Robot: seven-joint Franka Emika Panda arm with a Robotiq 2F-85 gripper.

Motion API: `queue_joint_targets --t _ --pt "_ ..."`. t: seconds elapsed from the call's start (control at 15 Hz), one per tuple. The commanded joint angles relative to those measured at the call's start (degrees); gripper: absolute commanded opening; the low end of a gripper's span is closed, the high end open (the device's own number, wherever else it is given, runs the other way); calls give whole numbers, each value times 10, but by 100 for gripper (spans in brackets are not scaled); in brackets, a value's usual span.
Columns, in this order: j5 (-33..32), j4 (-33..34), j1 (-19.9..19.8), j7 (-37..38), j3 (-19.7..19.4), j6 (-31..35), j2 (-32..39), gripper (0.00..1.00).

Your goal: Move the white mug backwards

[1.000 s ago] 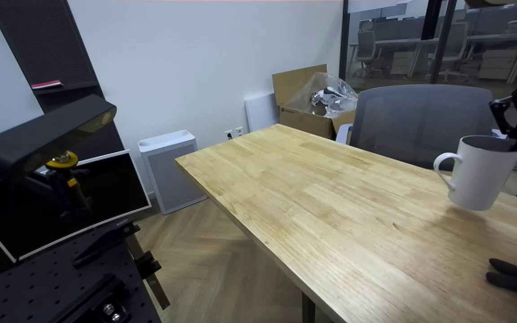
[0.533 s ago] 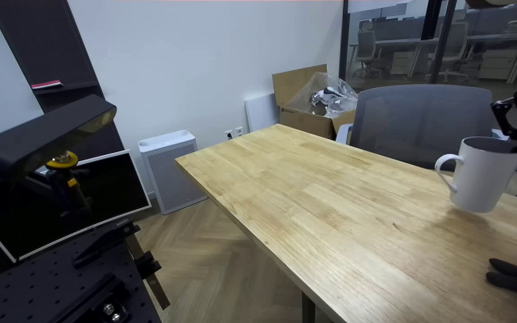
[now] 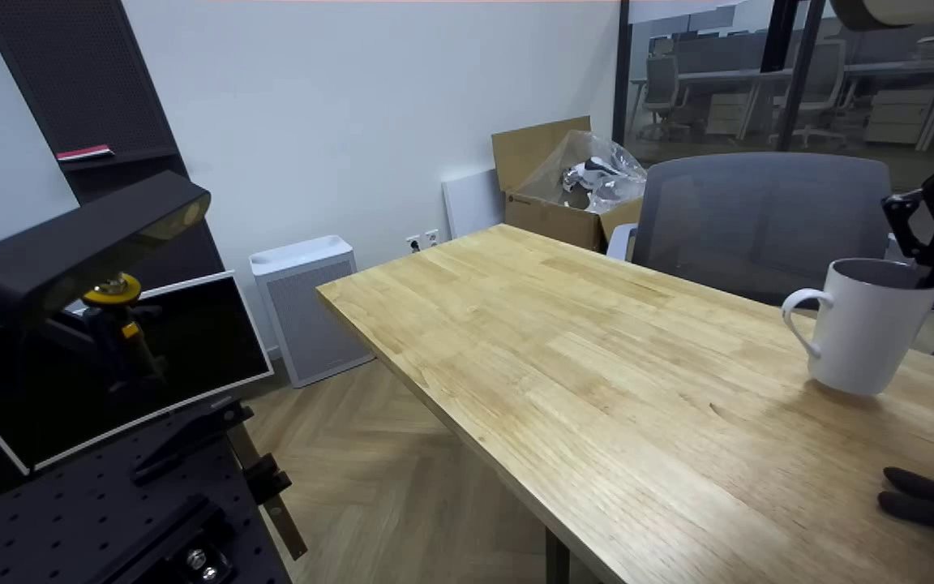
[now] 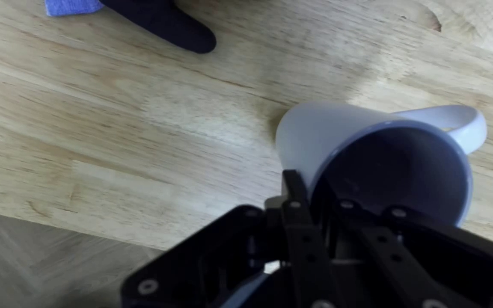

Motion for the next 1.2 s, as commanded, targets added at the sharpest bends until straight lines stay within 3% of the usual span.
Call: queue_joint_targets --t 0.0,0.93,1.0,1.13 --pt "0 0 0 0 0 0 0 9" --pt "0 0 0 0 0 0 0 9" --pt "0 0 0 0 0 0 0 2" --pt "2 -3 0 -1 2 5 1 2"
